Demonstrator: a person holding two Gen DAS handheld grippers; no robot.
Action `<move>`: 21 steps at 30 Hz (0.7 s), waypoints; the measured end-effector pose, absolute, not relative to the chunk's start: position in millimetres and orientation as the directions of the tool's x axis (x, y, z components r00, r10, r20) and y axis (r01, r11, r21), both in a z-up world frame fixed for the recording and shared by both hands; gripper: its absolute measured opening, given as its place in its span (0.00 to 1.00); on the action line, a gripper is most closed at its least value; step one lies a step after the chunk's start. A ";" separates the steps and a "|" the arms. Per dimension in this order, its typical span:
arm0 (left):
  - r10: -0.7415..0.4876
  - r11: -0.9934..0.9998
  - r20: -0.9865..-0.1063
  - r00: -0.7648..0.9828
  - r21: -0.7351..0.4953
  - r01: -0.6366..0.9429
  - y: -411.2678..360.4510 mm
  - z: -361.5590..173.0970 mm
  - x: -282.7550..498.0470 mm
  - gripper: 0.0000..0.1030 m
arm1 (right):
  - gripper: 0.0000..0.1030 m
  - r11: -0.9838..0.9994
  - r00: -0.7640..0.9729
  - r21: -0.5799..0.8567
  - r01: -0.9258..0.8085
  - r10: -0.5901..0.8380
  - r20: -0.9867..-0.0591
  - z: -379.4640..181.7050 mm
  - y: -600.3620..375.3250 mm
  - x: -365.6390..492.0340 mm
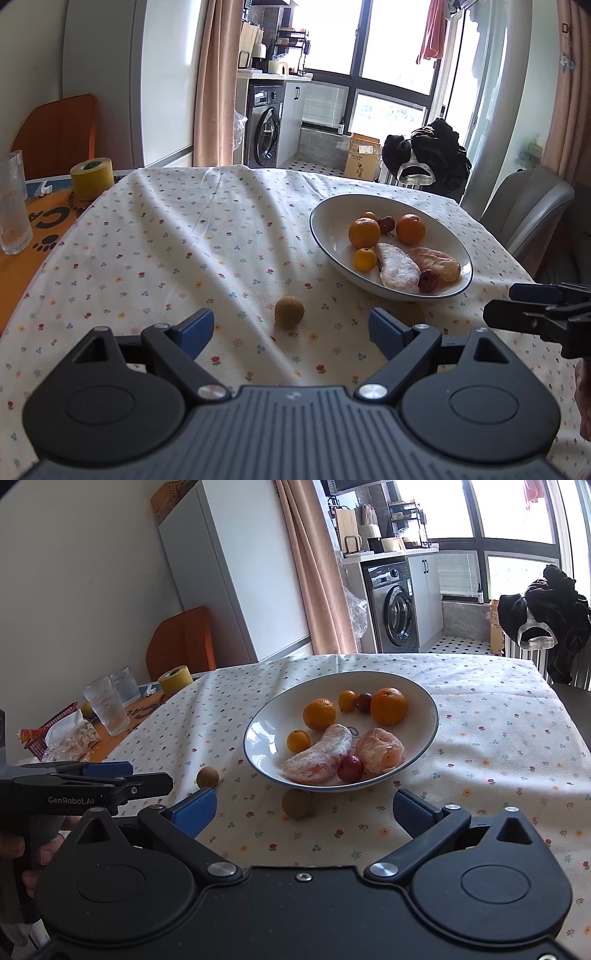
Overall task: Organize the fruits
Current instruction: 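Move both open tools back toward the kiwi and green fruit on the cloth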
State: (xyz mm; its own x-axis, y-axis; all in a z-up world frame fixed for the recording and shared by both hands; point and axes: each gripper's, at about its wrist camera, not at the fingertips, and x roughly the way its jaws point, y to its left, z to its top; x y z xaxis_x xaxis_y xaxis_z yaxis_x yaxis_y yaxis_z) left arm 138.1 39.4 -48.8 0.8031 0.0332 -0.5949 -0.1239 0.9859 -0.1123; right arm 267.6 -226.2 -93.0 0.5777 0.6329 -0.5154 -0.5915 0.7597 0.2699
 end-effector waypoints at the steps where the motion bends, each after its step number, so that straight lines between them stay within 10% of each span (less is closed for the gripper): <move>1: 0.028 0.987 -0.598 0.801 -0.113 -0.118 38.5 -49.4 138.1 0.87 | 1.00 0.758 0.574 0.270 -0.593 0.634 -0.519 -94.1 -225.2 267.2; 21: -0.009 0.988 -0.626 0.780 -0.126 -0.089 37.6 -69.9 160.1 0.83 | 0.86 0.739 0.503 0.287 -0.610 0.641 -0.580 -118.1 -200.5 278.1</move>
State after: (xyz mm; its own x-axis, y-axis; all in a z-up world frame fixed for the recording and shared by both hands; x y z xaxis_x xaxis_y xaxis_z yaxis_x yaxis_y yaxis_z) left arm 160.1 37.6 -69.9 0.7799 -0.0094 -0.6258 -0.0894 0.9880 -0.1262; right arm 278.1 -200.5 -118.1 0.5031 0.6406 -0.5802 -0.6100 0.7387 0.2867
